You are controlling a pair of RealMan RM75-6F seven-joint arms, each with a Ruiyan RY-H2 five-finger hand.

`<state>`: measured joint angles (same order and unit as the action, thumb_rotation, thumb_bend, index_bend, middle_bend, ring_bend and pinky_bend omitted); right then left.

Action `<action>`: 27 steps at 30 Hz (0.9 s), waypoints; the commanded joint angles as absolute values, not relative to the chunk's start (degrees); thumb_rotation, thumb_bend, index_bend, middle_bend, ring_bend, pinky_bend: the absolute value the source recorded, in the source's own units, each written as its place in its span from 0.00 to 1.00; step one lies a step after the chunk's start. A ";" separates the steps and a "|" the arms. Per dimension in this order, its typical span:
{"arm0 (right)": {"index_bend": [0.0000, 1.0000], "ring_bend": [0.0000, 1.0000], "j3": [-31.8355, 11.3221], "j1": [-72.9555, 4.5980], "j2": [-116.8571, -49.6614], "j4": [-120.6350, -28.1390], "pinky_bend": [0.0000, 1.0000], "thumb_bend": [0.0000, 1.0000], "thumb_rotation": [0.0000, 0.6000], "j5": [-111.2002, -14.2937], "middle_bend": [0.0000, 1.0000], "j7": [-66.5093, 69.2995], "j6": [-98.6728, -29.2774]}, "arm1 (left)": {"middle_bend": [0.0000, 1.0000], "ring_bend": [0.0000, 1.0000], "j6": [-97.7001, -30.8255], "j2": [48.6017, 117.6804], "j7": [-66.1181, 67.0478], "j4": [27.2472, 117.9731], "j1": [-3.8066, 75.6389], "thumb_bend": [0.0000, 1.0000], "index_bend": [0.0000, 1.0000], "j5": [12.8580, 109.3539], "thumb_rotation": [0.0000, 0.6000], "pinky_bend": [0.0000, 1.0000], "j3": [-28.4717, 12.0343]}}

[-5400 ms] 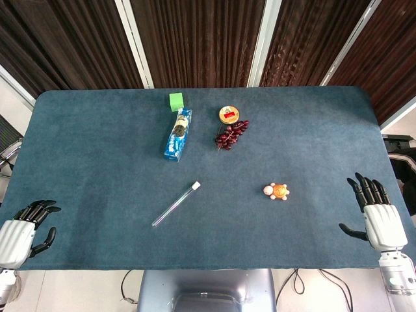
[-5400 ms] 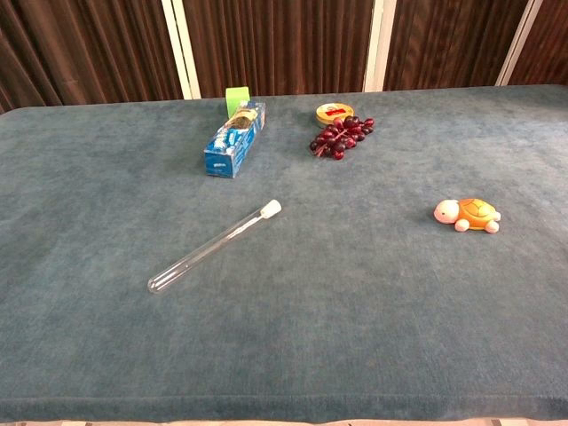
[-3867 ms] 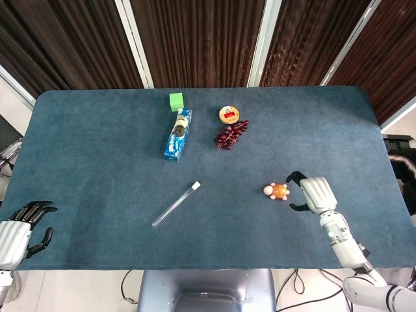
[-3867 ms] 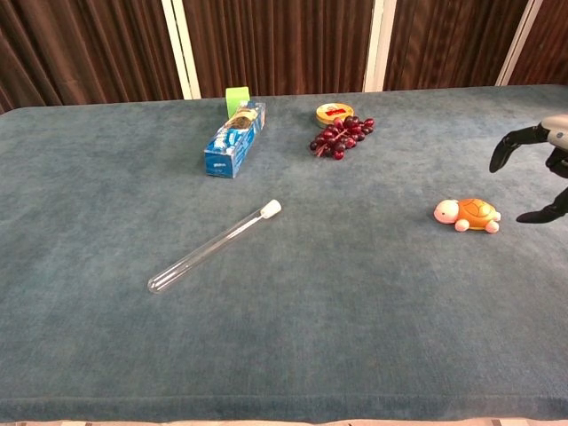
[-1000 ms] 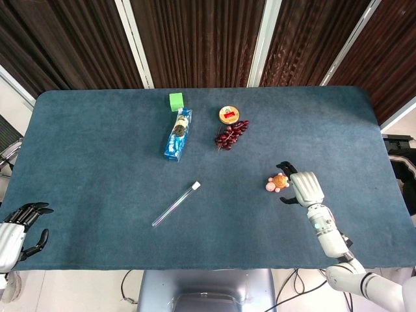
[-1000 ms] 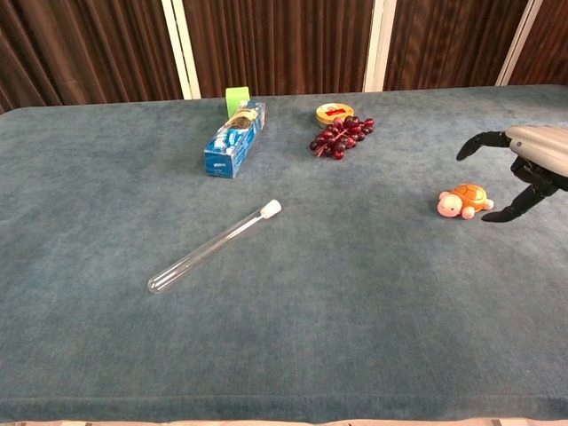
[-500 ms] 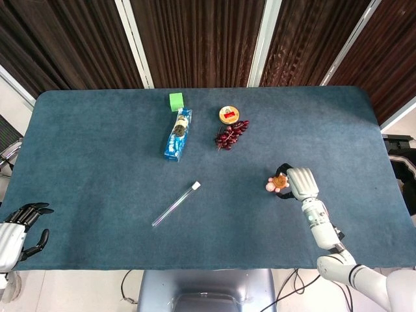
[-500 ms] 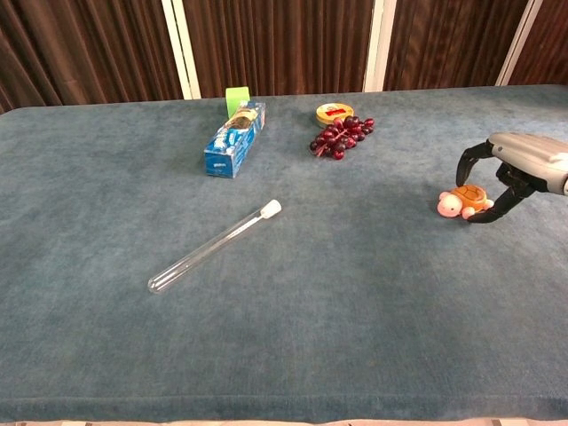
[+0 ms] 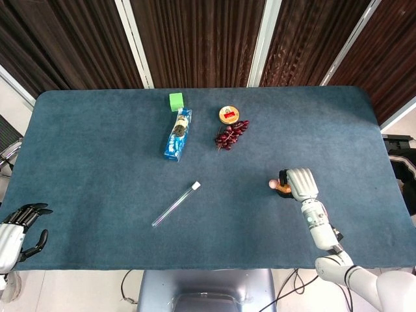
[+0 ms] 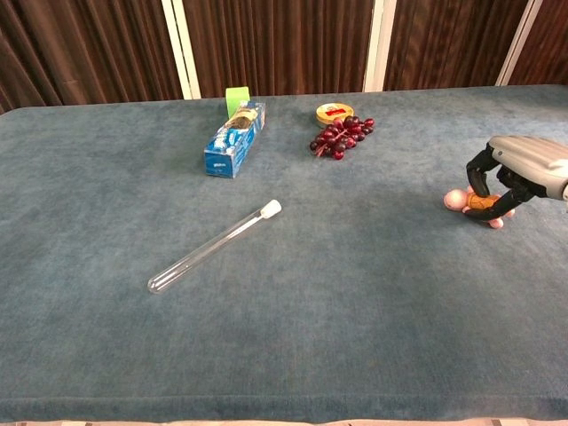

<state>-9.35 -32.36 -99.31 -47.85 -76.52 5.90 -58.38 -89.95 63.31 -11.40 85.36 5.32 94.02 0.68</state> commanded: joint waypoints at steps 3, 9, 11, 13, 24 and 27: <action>0.88 1.00 -9.00 -32.17 -99.68 -47.05 1.00 0.95 1.00 -76.99 0.76 6.23 -58.68 | 0.23 0.20 -89.81 63.35 -11.46 85.19 5.33 0.49 0.31 93.93 1.00 0.36 0.69; 0.88 1.00 -8.80 -31.85 -99.04 -47.81 1.00 0.95 1.00 -77.17 0.76 6.97 -58.49 | 0.23 0.20 -89.75 63.40 -11.36 85.20 5.36 0.49 0.31 93.93 1.00 0.36 0.67; 0.86 1.00 -8.52 -31.75 -98.26 -48.62 1.00 0.93 1.00 -77.55 0.76 8.36 -58.18 | 0.23 0.20 -89.69 63.35 -11.31 85.34 5.41 0.49 0.31 93.92 1.00 0.36 0.63; 0.73 1.00 -7.97 -31.56 -96.65 -50.27 1.00 0.82 1.00 -78.02 0.69 10.25 -57.33 | 0.23 0.20 -89.69 63.31 -11.41 85.34 5.40 0.49 0.31 93.86 1.00 0.36 0.61; 0.02 0.97 -5.90 -28.45 -89.80 -57.47 0.93 0.18 1.00 -81.20 0.25 11.91 -62.33 | 0.23 0.20 -89.94 63.33 -11.40 85.25 5.23 0.49 0.31 94.12 1.00 0.36 0.76; 0.00 0.96 -4.97 -27.32 -86.56 -61.63 0.92 0.14 1.00 -82.21 0.25 11.23 -63.69 | 0.23 0.20 -89.85 63.31 -11.40 85.29 5.24 0.49 0.31 94.07 1.00 0.36 0.77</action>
<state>-5.79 -28.36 -88.82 -59.01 -81.32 11.47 -62.56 -89.85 63.31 -11.40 85.29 5.24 94.07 0.77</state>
